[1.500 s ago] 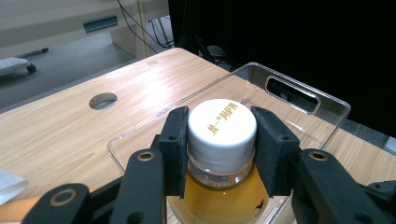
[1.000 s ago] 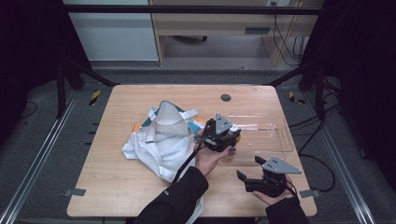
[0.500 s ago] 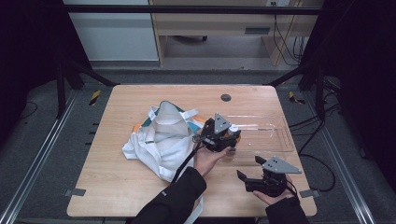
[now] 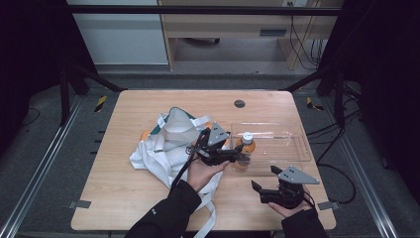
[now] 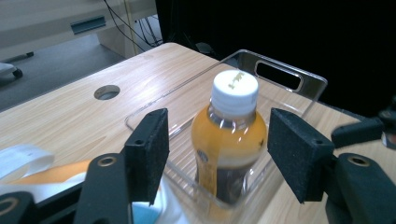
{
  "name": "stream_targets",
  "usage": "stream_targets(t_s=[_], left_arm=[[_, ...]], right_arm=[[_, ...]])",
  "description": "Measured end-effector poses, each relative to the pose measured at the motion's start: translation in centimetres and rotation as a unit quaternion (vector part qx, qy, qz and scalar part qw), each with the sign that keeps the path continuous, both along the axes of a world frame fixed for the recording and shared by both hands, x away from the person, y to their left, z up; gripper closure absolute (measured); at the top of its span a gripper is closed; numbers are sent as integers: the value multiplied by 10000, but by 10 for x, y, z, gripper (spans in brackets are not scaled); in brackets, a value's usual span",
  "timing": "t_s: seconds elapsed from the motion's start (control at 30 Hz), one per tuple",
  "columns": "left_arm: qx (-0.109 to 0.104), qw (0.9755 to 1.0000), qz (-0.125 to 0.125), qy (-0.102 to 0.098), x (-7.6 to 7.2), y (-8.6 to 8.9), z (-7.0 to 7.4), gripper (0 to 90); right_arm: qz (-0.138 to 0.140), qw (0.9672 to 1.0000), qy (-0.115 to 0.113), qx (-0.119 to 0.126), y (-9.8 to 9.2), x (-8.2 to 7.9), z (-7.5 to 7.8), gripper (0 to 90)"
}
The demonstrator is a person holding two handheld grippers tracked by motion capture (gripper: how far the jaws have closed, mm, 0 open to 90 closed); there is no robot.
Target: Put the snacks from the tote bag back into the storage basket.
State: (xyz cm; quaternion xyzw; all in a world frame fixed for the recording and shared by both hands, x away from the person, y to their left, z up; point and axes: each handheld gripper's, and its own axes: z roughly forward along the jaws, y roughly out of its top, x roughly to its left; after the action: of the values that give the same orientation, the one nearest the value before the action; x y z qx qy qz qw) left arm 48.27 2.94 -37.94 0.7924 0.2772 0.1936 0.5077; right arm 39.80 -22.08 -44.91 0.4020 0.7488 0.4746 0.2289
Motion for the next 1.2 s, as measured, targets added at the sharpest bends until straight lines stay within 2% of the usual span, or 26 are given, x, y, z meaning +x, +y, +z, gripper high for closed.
stream_targets(t_s=[0.2, 0.43, 0.9, 1.2], left_arm=[[58, 10000, 24, -23, -11, 23, 2, 358], [291, 9996, 17, -49, -22, 46, -4, 343], [558, 9980, 274, 114, -42, 93, -29, 316], [574, 9973, 443, 108, -56, 131, -42, 276]], right_arm=[[-28, 10000, 25, -5, 0, 0, 0, 132], [-41, 10000, 21, -6, 0, 0, 0, 132], [-63, 10000, 32, -39, 0, 1, -1, 131], [-86, 9999, 49, -62, -1, 1, -2, 128]])
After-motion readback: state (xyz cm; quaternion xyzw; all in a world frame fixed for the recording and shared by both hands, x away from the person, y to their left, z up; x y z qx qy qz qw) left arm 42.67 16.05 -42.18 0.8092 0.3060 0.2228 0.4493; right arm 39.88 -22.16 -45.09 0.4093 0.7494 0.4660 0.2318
